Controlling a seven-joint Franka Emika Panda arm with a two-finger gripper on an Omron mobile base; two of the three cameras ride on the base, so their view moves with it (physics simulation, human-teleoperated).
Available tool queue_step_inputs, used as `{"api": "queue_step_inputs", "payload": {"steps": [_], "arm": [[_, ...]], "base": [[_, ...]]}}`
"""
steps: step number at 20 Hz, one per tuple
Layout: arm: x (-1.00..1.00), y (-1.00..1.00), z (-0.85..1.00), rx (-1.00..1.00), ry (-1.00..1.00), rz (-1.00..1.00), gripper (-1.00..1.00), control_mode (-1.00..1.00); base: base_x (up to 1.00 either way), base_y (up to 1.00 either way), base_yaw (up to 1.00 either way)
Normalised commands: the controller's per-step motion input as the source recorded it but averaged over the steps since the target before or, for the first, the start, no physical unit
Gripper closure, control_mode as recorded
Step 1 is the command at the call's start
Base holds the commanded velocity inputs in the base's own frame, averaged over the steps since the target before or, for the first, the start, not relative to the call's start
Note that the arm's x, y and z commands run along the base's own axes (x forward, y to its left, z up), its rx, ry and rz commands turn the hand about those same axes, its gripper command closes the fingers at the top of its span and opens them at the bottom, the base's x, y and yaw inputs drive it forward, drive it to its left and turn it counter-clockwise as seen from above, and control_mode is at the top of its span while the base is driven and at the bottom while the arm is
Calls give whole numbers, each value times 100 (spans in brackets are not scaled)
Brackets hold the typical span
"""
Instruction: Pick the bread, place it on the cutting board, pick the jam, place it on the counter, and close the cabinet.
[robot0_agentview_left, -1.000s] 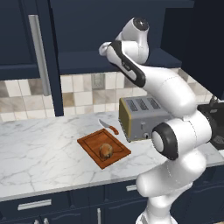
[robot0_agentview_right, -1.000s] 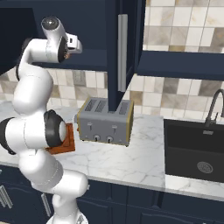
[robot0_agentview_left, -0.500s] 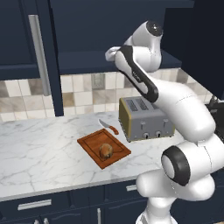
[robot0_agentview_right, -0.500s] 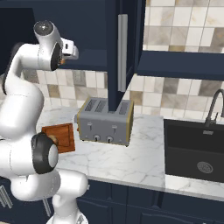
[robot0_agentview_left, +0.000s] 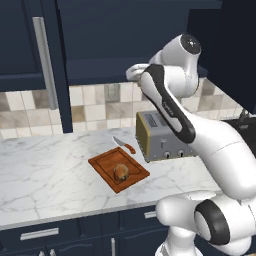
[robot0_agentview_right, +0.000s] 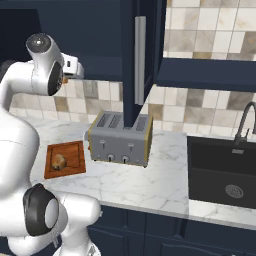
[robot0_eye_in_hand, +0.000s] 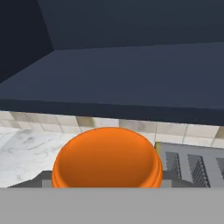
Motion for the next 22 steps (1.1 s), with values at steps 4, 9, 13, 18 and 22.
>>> {"api": "queue_step_inputs", "payload": {"steps": [4, 9, 13, 18, 22], "arm": [[-56, -10, -12, 3, 3, 0, 100, -100], [-34, -17, -27, 1, 3, 0, 100, -100], [-19, -27, -34, 0, 0, 0, 100, -100], [-16, -25, -34, 0, 0, 0, 100, -100], [-8, -21, -40, 0, 0, 0, 100, -100]], "base": [[0, 0, 0], [0, 0, 0], [0, 0, 0], [0, 0, 0], [0, 0, 0]]}}
